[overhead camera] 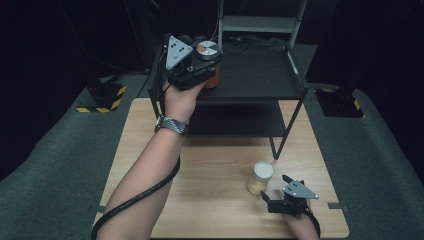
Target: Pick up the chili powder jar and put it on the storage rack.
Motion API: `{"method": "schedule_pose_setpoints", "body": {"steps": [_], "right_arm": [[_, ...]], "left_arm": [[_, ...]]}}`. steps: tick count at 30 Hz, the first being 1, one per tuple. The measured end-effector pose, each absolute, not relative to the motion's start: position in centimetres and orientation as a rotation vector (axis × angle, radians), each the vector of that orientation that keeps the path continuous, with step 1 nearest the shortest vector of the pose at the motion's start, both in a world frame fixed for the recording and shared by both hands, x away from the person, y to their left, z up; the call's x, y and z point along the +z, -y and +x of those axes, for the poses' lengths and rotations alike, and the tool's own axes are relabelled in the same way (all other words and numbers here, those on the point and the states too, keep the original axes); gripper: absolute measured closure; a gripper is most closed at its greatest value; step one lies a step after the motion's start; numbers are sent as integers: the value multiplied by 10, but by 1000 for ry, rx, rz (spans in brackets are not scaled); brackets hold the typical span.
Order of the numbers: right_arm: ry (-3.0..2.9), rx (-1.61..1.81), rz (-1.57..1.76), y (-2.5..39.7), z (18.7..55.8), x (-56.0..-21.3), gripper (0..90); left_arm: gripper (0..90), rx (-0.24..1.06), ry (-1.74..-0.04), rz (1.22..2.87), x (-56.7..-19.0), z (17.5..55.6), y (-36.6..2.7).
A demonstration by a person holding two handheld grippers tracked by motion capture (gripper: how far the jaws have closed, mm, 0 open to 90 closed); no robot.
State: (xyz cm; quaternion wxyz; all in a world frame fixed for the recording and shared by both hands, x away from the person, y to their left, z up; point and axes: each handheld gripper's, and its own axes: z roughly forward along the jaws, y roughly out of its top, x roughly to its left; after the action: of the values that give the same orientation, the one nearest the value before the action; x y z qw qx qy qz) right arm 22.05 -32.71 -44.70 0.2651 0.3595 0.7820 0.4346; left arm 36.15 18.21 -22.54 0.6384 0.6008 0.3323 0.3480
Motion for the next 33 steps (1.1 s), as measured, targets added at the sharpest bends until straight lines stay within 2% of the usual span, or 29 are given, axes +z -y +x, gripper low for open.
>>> {"method": "schedule_pose_setpoints", "body": {"steps": [28, 33], "right_arm": [[-2111, 1183, 974, 328, 221, -447, 1], [-2111, 1185, 976, 329, 221, -447, 1]], "left_arm": [[344, 781, -801, 1397, -217, 363, -179], [315, 772, -805, 1390, -217, 362, -179]]}}
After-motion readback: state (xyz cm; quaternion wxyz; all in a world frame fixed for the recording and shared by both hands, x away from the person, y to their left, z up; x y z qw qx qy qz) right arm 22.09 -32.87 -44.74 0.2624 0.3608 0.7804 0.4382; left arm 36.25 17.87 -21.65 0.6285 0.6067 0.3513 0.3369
